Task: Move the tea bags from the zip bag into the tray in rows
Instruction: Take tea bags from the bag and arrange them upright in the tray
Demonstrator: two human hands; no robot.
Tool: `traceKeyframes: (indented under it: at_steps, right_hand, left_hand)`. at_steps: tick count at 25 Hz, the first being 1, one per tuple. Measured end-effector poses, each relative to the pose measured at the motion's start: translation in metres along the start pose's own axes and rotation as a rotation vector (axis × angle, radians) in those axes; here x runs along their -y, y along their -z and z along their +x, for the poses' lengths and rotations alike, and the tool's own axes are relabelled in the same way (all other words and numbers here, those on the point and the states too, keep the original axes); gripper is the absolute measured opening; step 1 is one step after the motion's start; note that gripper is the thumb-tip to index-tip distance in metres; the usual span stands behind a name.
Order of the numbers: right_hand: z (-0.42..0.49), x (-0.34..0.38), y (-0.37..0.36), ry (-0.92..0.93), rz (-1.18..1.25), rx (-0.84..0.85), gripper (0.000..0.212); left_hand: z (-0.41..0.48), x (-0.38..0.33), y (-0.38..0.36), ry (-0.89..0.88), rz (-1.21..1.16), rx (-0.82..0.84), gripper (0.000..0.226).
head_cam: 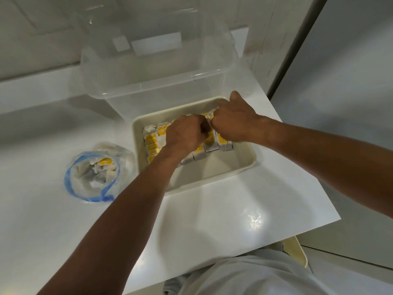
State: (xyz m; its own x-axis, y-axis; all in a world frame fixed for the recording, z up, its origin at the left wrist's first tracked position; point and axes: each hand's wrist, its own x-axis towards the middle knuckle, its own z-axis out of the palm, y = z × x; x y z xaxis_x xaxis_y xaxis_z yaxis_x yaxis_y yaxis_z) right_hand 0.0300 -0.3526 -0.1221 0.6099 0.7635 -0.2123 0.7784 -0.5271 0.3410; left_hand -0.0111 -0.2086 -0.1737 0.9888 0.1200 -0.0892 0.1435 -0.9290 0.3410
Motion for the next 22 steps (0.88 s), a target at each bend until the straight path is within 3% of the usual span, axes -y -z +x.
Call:
traceKeyframes:
  at_steps: [5,9,13,17,22]
  right_hand:
    - [-0.003,0.0,0.0,-0.034,-0.013,-0.046,0.014]
    - [-0.013,0.011,0.009,-0.069,-0.096,0.049,0.022]
    - [-0.017,0.028,0.001,-0.084,-0.125,0.176,0.008]
    - [-0.018,0.036,-0.002,-0.109,-0.114,0.166,0.018]
    - [-0.021,0.039,-0.004,-0.147,-0.028,0.17,0.015]
  left_hand:
    - [-0.015,0.004,0.007,-0.04,-0.03,0.012,0.029]
    - [-0.032,0.003,0.005,-0.092,0.191,-0.03,0.056]
    - [-0.031,0.001,-0.014,-0.086,0.273,-0.04,0.045]
    - [-0.026,-0.003,-0.014,-0.051,0.288,-0.046,0.042]
    - [-0.04,-0.004,-0.012,-0.058,0.266,-0.023,0.051]
